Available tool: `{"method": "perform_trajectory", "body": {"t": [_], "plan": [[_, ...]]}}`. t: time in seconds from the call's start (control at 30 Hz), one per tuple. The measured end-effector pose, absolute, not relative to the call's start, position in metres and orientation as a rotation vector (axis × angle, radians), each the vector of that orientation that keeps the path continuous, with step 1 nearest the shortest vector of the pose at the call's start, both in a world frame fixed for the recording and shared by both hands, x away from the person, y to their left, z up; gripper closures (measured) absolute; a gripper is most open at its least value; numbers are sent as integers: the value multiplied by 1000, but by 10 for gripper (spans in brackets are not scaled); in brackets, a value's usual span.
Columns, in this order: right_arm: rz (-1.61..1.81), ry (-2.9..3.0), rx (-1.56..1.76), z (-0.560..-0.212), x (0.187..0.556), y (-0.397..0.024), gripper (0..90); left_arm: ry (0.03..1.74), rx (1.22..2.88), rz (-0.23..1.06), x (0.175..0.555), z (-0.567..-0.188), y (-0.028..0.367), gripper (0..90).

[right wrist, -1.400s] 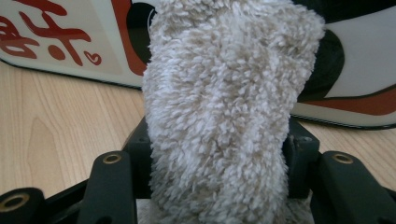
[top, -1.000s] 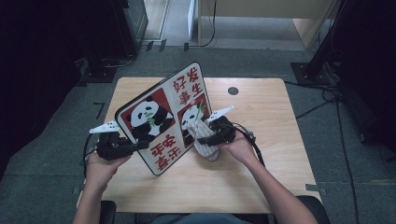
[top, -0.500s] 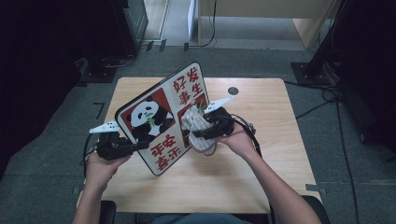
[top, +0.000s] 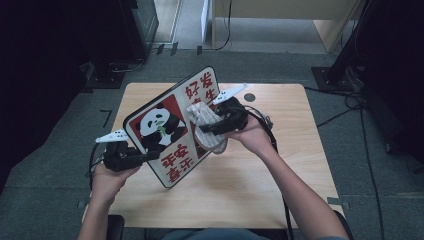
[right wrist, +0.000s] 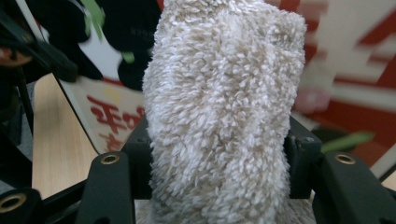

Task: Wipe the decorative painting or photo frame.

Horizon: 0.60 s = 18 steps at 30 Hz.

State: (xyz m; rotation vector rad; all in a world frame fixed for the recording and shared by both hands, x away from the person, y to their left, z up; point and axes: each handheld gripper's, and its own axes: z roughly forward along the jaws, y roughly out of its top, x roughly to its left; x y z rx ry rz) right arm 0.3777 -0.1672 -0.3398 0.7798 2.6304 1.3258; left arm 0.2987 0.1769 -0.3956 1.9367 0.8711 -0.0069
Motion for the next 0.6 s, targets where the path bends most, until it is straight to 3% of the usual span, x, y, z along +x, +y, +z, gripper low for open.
{"method": "perform_trajectory", "body": {"t": [0.33,0.6], "plan": [[1338,2575,680,-291,387,-145,432,870,1935,-6,299,-396,177,771],[1289,2588,666,-291,392,-131,431,871,1934,-4,299,-396,177,773]]}}
